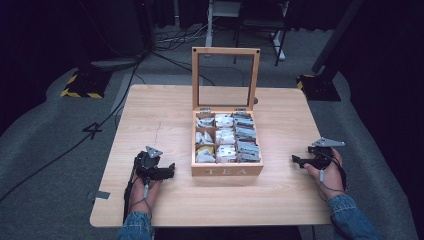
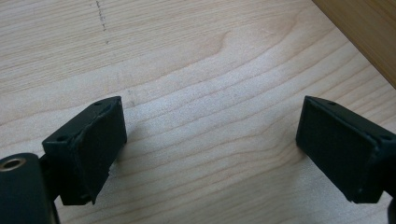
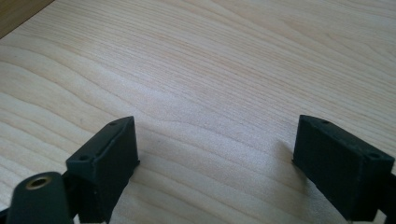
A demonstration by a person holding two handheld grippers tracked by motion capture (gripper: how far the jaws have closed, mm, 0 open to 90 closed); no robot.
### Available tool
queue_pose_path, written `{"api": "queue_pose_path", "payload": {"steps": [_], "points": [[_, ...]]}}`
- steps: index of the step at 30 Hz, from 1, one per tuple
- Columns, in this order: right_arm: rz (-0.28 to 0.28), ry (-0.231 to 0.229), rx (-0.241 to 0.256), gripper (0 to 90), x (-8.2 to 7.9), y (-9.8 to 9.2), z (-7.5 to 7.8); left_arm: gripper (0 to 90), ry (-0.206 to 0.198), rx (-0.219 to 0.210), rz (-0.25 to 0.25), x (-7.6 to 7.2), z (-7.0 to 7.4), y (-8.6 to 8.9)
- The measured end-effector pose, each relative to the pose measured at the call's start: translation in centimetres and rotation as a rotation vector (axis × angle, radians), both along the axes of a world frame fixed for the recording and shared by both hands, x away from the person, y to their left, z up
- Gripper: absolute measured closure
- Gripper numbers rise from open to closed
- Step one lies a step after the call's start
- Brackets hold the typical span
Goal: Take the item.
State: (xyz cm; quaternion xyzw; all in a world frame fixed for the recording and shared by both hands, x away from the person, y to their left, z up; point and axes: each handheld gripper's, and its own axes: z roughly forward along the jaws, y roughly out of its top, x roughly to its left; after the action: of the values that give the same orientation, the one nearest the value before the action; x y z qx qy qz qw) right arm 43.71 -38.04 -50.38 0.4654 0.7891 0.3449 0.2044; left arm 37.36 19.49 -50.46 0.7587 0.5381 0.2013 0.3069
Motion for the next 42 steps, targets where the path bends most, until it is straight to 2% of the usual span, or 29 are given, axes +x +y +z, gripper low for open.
{"api": "queue_pose_path", "payload": {"steps": [15, 18, 20, 22, 23, 24, 25, 27, 28, 29, 33, 35, 38, 40, 42], "points": [[-0.004, 0.0, 0.001, 14.6, 0.0, 0.0, 0.0, 9.2, 0.0, 0.001, 0.0, 0.0, 0.0, 0.0], [-0.014, -0.014, 0.009, 23.1, -0.1, -0.1, 0.1, 9.2, 0.0, 0.001, 0.0, 0.0, 0.0, 0.0], [-0.016, -0.013, 0.012, 24.5, -0.1, -0.1, 0.1, 9.2, 0.0, 0.002, 0.001, 0.0, 0.0, 0.0], [-0.015, -0.019, 0.024, 32.8, 0.0, -0.2, 0.1, 9.2, 0.0, 0.001, 0.0, 0.0, 0.0, 0.0], [-0.015, -0.019, 0.024, 32.8, 0.0, -0.2, 0.1, 9.2, -0.001, 0.001, 0.0, 0.0, 0.0, 0.0], [-0.004, -0.018, 0.077, 39.7, -0.1, -0.3, 0.2, 9.2, 0.0, 0.001, 0.0, 0.0, 0.0, 0.0], [-0.002, -0.019, 0.109, 40.0, -0.2, -0.3, 0.2, 9.2, 0.0, 0.001, 0.0, 0.0, 0.0, 0.0], [0.004, -0.027, 0.118, 40.6, -0.2, -0.2, 0.4, 9.2, 0.0, 0.001, 0.0, 0.0, 0.0, 0.0], [0.018, -0.067, 0.121, 40.7, -0.4, 0.0, 0.9, 9.2, 0.0, 0.001, 0.0, 0.0, 0.0, 0.0], [0.024, -0.081, 0.133, 40.6, -0.5, 0.1, 1.2, 9.3, 0.0, 0.001, 0.0, 0.0, 0.0, 0.0], [0.046, -0.119, 0.157, 39.8, -0.7, 0.4, 2.1, 9.5, 0.001, 0.0, 0.006, -0.1, 0.0, 0.0], [0.067, -0.149, 0.168, 37.4, -0.7, 0.9, 2.8, 9.5, -0.003, 0.004, 0.008, -0.2, 0.0, 0.0], [0.092, -0.171, 0.172, 34.7, -0.9, 1.4, 3.5, 9.5, -0.002, 0.003, 0.008, -0.2, 0.0, 0.0], [0.1, -0.176, 0.175, 33.4, -1.0, 1.7, 3.9, 9.5, -0.002, 0.003, 0.008, -0.2, 0.0, 0.0], [0.117, -0.123, 0.184, 30.4, -1.4, 2.3, 4.6, 9.5, -0.002, 0.003, 0.008, -0.2, 0.0, 0.0]]}}
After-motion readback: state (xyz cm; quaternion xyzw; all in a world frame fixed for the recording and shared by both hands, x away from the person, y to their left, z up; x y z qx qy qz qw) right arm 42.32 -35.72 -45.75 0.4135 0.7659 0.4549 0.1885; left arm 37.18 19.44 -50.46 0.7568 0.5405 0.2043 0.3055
